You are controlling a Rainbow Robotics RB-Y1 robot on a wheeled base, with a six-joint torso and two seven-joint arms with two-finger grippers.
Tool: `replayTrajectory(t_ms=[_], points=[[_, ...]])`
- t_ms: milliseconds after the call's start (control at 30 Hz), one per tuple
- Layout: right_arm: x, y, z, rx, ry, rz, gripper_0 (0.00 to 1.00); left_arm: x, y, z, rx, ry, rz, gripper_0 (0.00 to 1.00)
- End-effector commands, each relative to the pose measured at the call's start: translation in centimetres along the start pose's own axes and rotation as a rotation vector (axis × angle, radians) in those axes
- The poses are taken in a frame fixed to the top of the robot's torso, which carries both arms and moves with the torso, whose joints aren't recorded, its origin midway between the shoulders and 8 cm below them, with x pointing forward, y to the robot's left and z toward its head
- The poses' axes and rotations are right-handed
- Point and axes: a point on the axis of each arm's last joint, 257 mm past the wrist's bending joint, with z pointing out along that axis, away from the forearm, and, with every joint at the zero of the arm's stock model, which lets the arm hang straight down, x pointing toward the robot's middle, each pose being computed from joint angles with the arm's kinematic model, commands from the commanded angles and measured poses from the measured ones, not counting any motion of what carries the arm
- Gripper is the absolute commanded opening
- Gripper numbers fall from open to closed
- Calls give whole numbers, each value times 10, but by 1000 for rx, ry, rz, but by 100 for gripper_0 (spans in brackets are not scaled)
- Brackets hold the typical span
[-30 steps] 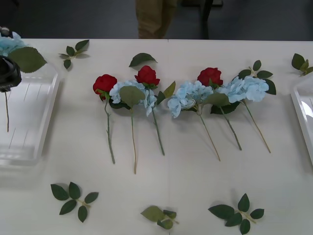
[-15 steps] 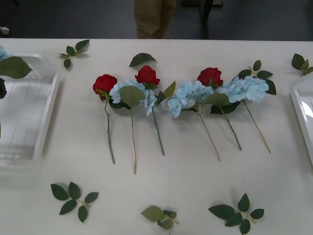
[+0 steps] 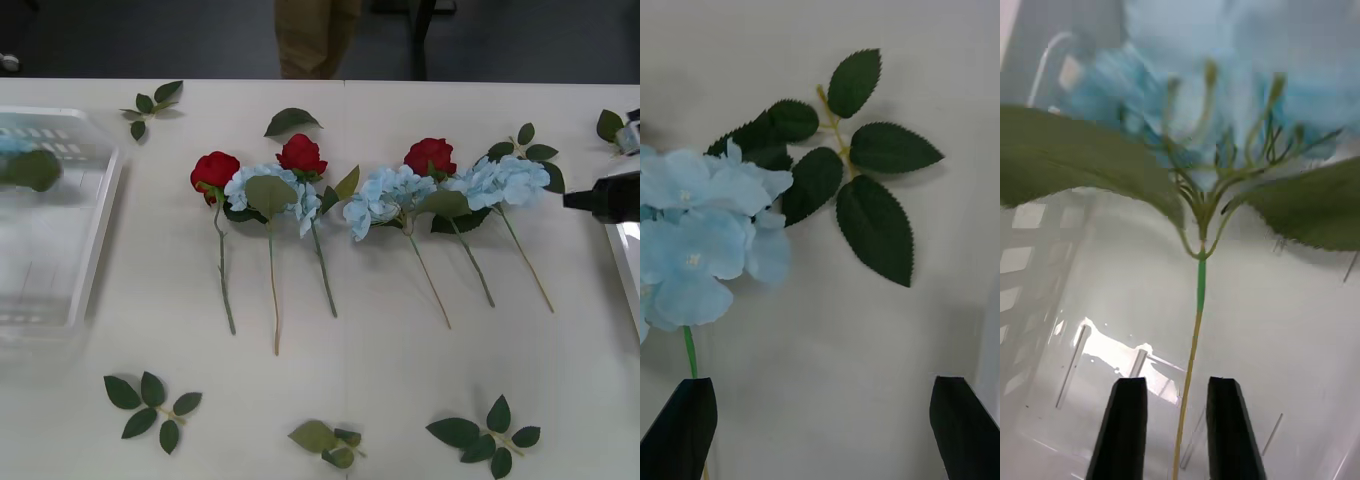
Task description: Place the red flowers into the right box and the blue flowers into the left box. If a person shows an open palm, hand one flower to the person first, then continue sorting.
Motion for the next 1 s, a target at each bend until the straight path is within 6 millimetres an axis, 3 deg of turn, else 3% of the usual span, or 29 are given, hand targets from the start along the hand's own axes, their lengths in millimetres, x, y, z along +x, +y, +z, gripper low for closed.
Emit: replayTrajectory(t_ms=[33, 167, 300, 500, 667, 700, 900, 1000], points=[[7, 33, 32, -11, 7, -151, 83, -15, 14, -9, -9, -32, -37, 100], [18, 53, 46, -40, 17, -169, 83, -14, 11, -9, -2, -29, -40, 100], [13, 81, 61, -76, -17, -163, 83, -10, 4, -12, 19, 4, -71, 100], [-10, 110, 80, -91, -80, -187, 83, 3, -40, -44, 49, 146, -237, 100], [-10, 109, 93, -56, -72, -235, 79, 12, -84, -66, 45, 176, -329, 100], [-9, 108, 97, -44, -72, -247, 68, 16, -103, -71, 42, 178, -355, 100], [-9, 107, 102, -28, -70, -263, 0, 33, -171, -90, 42, 191, -473, 100], [-10, 106, 101, -24, -70, -270, 0, 40, -197, -99, 49, 215, -522, 100]])
